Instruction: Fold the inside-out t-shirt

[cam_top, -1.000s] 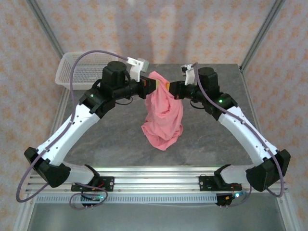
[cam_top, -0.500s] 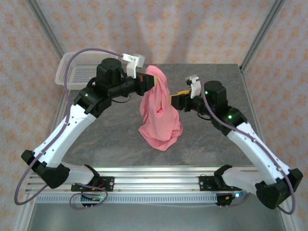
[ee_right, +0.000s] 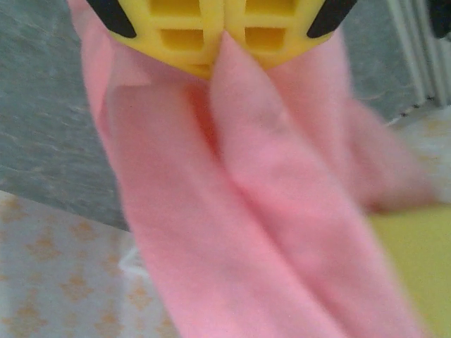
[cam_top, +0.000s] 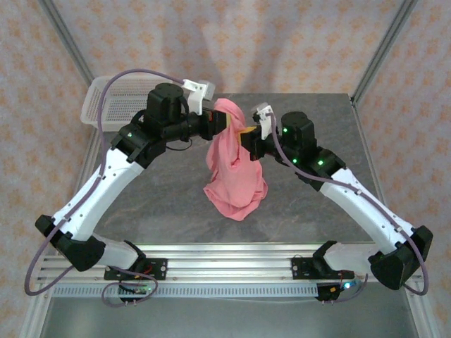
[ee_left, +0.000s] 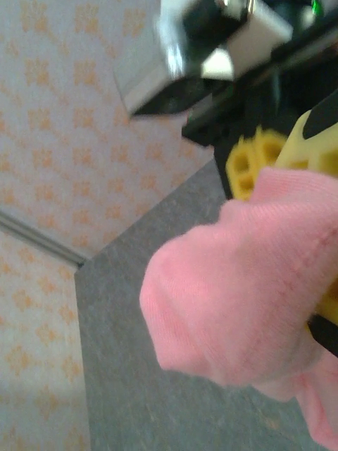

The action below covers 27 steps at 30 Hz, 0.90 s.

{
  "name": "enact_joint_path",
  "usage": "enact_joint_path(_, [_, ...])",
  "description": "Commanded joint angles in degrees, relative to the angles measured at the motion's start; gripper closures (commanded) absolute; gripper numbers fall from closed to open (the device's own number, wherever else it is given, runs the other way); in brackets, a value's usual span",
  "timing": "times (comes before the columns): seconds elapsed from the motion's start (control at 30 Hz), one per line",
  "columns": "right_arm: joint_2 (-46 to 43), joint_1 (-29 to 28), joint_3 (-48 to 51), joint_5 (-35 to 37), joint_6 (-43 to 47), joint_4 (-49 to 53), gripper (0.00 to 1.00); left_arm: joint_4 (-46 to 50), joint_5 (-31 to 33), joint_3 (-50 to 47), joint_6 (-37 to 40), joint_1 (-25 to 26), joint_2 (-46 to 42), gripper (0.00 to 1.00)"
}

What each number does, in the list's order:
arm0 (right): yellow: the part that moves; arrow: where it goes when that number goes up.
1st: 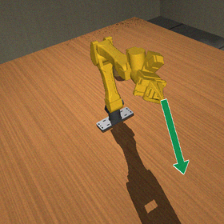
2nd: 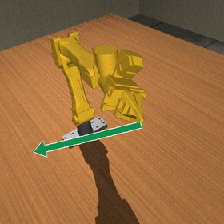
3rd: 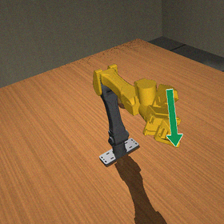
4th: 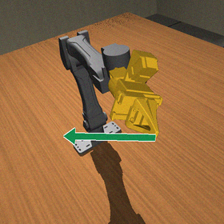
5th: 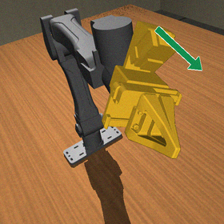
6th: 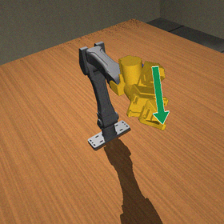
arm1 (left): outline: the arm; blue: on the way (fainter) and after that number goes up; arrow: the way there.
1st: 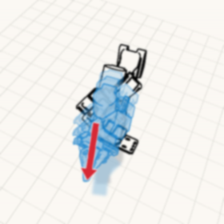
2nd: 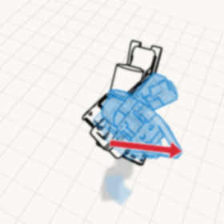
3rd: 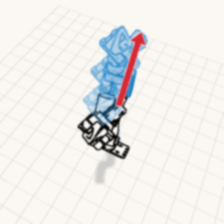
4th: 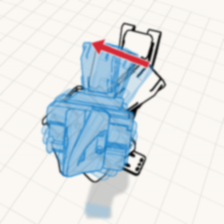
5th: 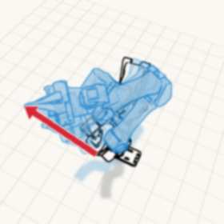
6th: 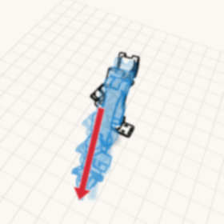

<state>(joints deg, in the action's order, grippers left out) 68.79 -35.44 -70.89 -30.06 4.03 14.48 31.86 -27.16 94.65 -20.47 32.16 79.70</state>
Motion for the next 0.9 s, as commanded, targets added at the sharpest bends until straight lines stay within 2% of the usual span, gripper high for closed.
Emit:
enact_joint_path(0.0, [0.3,1.1,-4.6,-17.3,-11.1,-5.1,1.0,8.2,16.0,0.8,3.9,-0.9,0.0,1.0])
enact_joint_path(0.03, [0.6,1.2,-4.5,-20.1,-15.2,-7.5,1.0,9.6,19.0,-0.3,4.5,-1.7,0.7,0.99])
enact_joint_path(0.13, [0.7,1.4,-2.5,-23.7,-25.3,-16.6,1.0,8.5,20.6,-4.7,2.2,-4.6,1.4,0.81])
enact_joint_path(0.27, [-0.5,3.0,0.6,-19.0,-26.8,-18.7,1.0,0.6,18.8,-11.2,-2.7,-6.5,-4.5,0.49])
enact_joint_path(0.33, [-0.7,3.7,2.5,-17.5,-27.2,-20.0,1.0,0.5,17.9,-12.4,-3.4,-7.5,-7.2,0.4])
enact_joint_path(0.53, [0.1,4.6,4.1,-15.5,-27.8,-20.5,1.0,3.9,3.1,-12.6,-3.3,-7.8,-11.8,0.39])
enact_joint_path(0.6, [1.0,4.6,3.6,-15.8,-27.2,-19.6,1.0,5.6,0.1,-12.6,-5.1,-6.6,-11.8,0.45])
enact_joint_path(0.67, [1.8,4.6,2.6,-16.3,-26.7,-18.9,1.0,6.8,0.9,-12.9,-7.7,-5.0,-11.1,0.56])
enact_joint_path(0.73, [2.7,4.6,1.7,-16.9,-26.1,-18.1,1.0,5.9,1.6,-13.8,-9.8,-3.3,-9.8,0.6])
enact_joint_path(0.8, [3.4,4.5,0.7,-17.6,-25.5,-17.1,1.0,3.6,1.5,-14.6,-13.4,-1.9,-7.5,0.59])
enact_joint_path(0.87, [3.8,4.6,0.1,-18.1,-25.3,-16.5,1.0,3.7,3.7,-13.8,-14.1,-0.8,-4.8,0.52])
